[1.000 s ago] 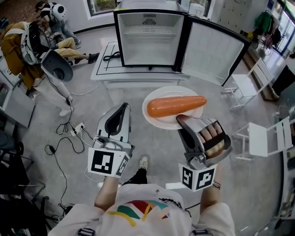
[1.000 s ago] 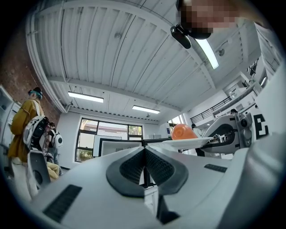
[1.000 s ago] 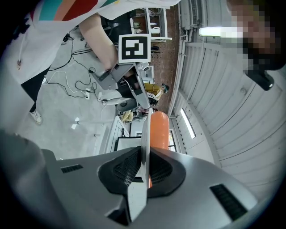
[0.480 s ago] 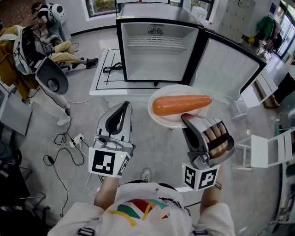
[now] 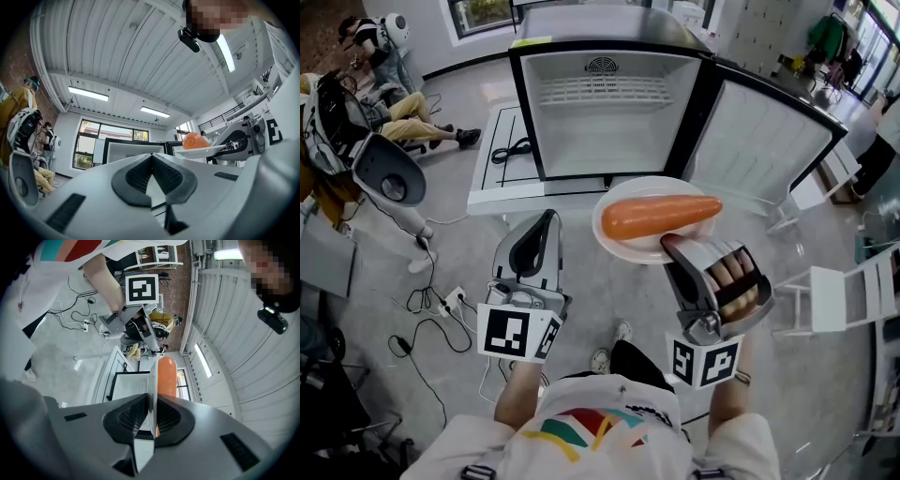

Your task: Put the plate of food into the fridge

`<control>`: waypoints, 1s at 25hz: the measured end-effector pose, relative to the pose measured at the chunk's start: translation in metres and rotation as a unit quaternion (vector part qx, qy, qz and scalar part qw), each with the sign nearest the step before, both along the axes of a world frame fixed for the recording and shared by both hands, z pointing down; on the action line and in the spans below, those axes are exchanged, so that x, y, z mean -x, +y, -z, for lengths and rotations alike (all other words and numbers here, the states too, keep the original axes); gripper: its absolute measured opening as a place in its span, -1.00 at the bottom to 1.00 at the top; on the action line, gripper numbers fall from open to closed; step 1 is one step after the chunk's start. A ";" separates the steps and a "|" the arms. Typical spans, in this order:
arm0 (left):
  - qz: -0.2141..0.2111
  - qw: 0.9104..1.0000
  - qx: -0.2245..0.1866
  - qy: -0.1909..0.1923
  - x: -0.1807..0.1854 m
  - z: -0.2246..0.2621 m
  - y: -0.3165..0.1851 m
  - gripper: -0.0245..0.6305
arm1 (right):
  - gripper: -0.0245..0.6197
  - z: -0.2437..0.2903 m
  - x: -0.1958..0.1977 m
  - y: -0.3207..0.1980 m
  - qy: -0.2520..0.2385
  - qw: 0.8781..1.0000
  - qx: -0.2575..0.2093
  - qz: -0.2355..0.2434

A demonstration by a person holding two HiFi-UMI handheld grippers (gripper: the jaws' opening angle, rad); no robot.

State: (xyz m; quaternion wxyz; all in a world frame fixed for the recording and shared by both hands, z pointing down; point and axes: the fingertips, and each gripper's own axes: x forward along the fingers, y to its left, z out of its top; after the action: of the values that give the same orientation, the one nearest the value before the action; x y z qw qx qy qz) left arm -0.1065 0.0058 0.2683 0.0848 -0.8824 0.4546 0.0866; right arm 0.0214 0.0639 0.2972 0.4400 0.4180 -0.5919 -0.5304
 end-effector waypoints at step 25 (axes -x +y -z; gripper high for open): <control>0.053 0.999 -0.004 -0.004 -0.055 0.009 -0.196 -0.91 | -0.82 0.003 -0.055 -0.205 -0.010 0.998 0.001 0.057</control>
State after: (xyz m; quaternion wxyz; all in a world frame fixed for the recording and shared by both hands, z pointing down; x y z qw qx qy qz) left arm -0.0516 -0.1906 0.2590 0.0944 -0.8570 0.5002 0.0803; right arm 0.0766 -0.1411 0.2940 0.4039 0.3883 -0.6197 -0.5496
